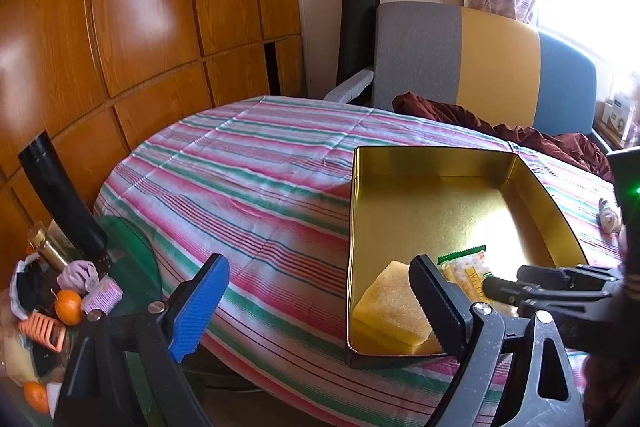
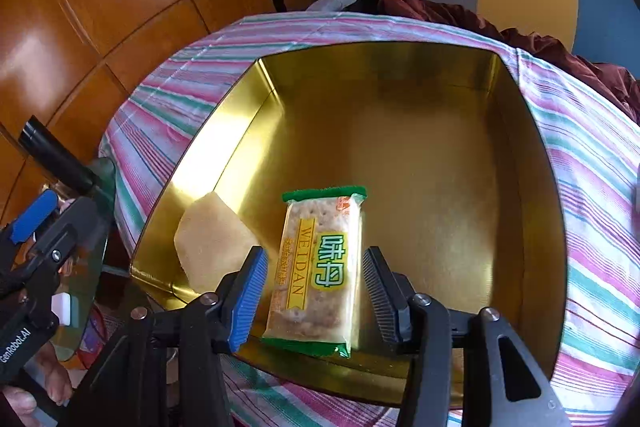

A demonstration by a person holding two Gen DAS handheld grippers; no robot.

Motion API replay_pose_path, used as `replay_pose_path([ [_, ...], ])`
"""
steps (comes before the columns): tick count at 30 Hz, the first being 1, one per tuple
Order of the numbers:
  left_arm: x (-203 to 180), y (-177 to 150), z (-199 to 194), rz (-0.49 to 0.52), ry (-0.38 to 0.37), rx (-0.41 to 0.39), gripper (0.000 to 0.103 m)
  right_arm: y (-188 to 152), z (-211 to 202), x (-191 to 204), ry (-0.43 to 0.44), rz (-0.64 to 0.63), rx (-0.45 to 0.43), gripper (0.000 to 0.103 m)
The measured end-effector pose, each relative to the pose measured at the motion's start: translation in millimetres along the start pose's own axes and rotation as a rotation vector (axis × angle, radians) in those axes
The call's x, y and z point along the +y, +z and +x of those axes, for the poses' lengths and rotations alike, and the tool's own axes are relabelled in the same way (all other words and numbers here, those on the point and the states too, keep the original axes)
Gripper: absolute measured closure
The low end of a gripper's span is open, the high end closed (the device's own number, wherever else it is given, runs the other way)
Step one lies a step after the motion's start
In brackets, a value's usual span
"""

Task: Organize objects
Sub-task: 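Grasp the WEIDAN cracker packet with the right tool and release it into the tray, then grasp the green medicine box with the left tool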

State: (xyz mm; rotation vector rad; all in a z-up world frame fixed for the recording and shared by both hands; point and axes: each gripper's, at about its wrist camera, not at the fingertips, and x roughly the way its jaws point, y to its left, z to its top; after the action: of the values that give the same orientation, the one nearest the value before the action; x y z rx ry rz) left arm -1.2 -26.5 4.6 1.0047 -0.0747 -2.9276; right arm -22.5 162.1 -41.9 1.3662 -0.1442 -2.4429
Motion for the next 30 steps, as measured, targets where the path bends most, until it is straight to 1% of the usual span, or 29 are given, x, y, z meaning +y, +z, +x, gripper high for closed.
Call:
replay_pose_path([
  [6,-9.3,3.6,-10.6,0.035,-0.012,-0.031,0.011,2.5,-31.1,-20.0,-0.057,0.037,-0.076,0.053],
  [9,-16.7,5.3,-14.9,0.057,-0.020,-0.041,0.011,2.3,-49.9,-36.9,-0.098,0.066,-0.115,0.053],
  [15,-32.3,8.4,-21.1,0.100,-0.040,-0.057,0.011,-3.6,-85.1,-82.5,-0.177,0.142,-0.166,0.053],
  [19,-45.1,9.1,-22.6,0.130,-0.059,-0.058,0.011,-10.5,-108.7,-117.6,-0.247,0.196,-0.190,0.053],
  [25,-73.4,9.6,-24.1,0.190,-0.119,-0.058,0.011,-24.1,-149.8,-181.4,-0.352,0.306,-0.228,0.053],
  [30,-112.8,12.3,-29.9,0.265,-0.217,-0.069,0.011,-48.4,-193.6,-245.5,-0.467,0.438,-0.278,0.052],
])
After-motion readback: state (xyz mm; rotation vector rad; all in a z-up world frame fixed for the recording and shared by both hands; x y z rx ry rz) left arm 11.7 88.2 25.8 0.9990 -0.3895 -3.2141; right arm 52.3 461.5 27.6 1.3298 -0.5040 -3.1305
